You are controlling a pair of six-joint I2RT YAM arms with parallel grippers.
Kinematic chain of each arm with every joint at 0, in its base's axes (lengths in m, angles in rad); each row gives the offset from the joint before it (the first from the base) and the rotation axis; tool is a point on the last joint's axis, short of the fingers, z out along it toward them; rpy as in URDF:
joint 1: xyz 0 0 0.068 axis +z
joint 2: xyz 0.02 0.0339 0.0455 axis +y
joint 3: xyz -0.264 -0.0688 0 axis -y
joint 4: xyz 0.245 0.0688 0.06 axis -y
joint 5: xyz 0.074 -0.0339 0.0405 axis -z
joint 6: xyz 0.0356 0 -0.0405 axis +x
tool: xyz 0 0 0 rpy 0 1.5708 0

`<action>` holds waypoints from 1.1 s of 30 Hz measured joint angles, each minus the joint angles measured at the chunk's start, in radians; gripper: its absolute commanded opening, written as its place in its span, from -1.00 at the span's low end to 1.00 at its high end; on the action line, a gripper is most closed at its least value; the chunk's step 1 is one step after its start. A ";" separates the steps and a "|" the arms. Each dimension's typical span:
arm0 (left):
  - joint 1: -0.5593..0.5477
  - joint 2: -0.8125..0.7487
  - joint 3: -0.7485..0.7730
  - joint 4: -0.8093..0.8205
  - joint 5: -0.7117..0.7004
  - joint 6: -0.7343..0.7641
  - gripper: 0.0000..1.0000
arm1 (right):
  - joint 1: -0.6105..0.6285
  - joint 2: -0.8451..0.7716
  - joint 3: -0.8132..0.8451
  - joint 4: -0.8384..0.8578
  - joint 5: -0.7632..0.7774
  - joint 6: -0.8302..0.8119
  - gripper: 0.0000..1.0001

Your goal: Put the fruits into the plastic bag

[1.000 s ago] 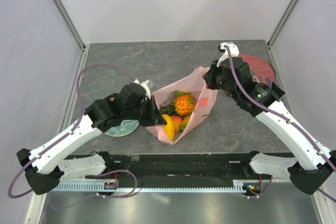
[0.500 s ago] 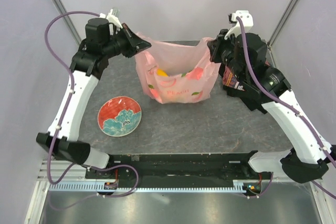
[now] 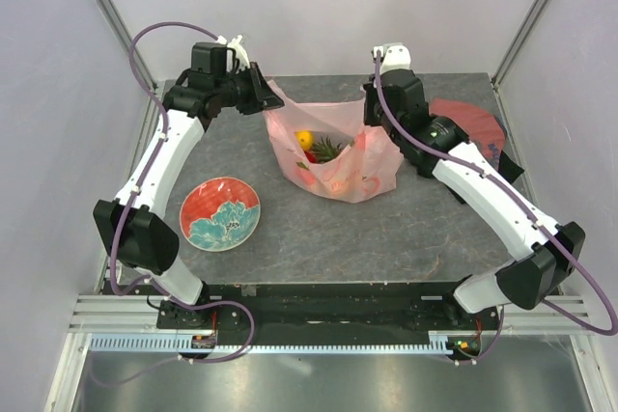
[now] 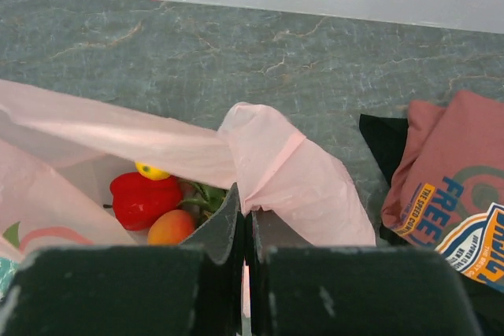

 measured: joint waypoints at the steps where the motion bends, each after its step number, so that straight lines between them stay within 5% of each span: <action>1: 0.000 0.000 0.000 0.002 0.003 0.014 0.06 | 0.000 0.000 -0.002 0.000 0.000 0.000 -0.72; 3: 0.000 0.000 0.000 0.006 0.007 0.040 0.57 | 0.000 -0.006 -0.002 0.010 0.000 0.003 -0.49; 4: 0.000 0.000 0.000 0.008 0.007 0.048 0.85 | 0.000 -0.013 -0.002 0.013 0.000 0.000 -0.16; 7: 0.000 -0.013 -0.003 0.012 0.005 0.070 0.92 | 0.000 -0.037 -0.002 0.017 -0.002 0.006 0.43; 10: 0.000 -0.061 -0.025 0.029 -0.025 0.079 0.98 | 0.000 -0.066 -0.002 0.018 -0.005 0.009 0.68; 18: 0.038 -0.301 -0.103 0.092 -0.175 0.085 0.99 | -0.035 -0.181 -0.002 0.014 -0.023 0.004 0.91; 27: 0.212 -0.375 -0.196 0.088 -0.263 0.064 0.99 | -0.391 -0.221 0.001 -0.050 -0.124 0.029 0.95; 33: 0.213 -0.632 -0.410 0.106 -0.325 0.058 0.99 | -0.457 -0.399 -0.181 -0.034 -0.114 0.054 0.95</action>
